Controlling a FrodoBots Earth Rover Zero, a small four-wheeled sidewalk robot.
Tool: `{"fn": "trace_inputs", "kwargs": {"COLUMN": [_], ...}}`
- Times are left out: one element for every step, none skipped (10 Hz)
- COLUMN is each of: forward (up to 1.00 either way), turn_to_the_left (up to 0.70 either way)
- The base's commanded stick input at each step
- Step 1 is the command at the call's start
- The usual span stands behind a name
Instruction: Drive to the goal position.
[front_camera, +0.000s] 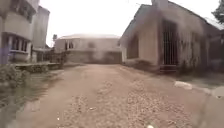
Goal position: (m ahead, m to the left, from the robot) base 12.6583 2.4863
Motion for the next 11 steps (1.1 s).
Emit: {"fn": "trace_inputs", "kwargs": {"forward": [1.00, 1.00, 1.00, 1.00, 1.00, 1.00, 1.00, 1.00, 1.00, 1.00, 1.00], "turn_to_the_left": [0.00, 0.00, 0.00, 0.00, 0.00, 0.00, 0.00, 0.00, 0.00, 0.00, 0.00]}}
